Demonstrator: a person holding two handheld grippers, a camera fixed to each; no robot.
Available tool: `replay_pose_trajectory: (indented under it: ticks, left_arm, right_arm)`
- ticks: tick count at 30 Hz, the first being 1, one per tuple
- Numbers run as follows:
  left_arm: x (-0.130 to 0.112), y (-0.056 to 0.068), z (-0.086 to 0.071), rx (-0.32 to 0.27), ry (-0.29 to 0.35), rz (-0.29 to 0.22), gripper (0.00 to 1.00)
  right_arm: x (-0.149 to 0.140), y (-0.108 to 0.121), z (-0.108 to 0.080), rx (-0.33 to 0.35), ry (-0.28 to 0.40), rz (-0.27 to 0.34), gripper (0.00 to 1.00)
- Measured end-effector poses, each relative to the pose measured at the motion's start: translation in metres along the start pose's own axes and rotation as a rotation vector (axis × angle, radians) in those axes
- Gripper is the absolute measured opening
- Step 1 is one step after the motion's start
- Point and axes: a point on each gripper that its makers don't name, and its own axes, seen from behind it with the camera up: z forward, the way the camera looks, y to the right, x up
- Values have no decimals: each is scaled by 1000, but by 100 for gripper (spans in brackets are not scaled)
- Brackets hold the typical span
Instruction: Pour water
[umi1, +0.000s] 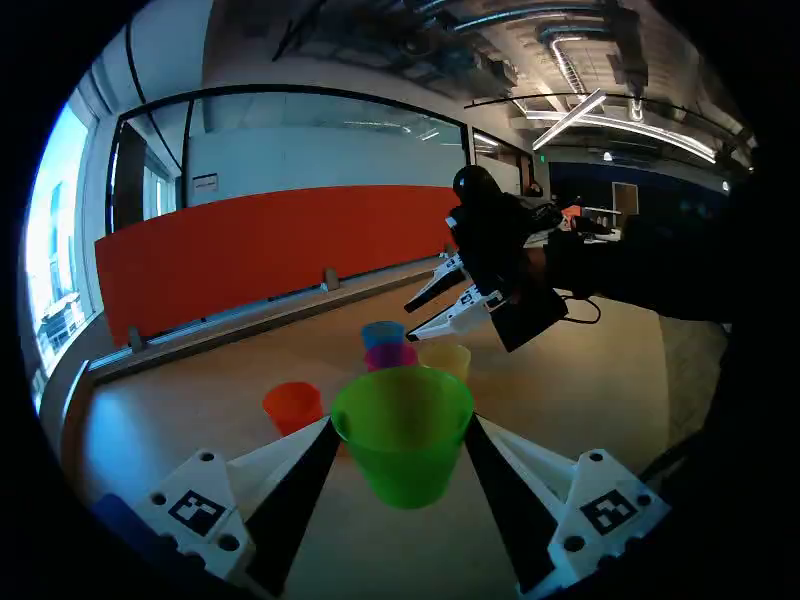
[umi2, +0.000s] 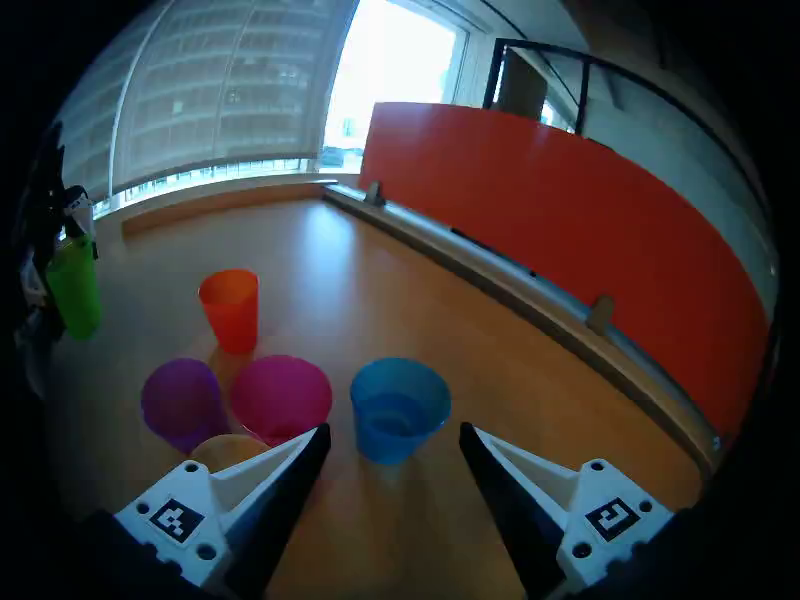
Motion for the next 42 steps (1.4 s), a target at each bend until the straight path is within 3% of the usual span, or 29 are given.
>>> replay_pose_trajectory:
  ticks: [28,42]
  left_arm:
    - [-5,-3,-5,15,-2,-8,87]
    - [-7,-4,-8,16,-1,-10,87]
  right_arm:
    - [-10,-1,48,33,-89,32,100]
    - [-7,-3,56,37,-84,44,96]
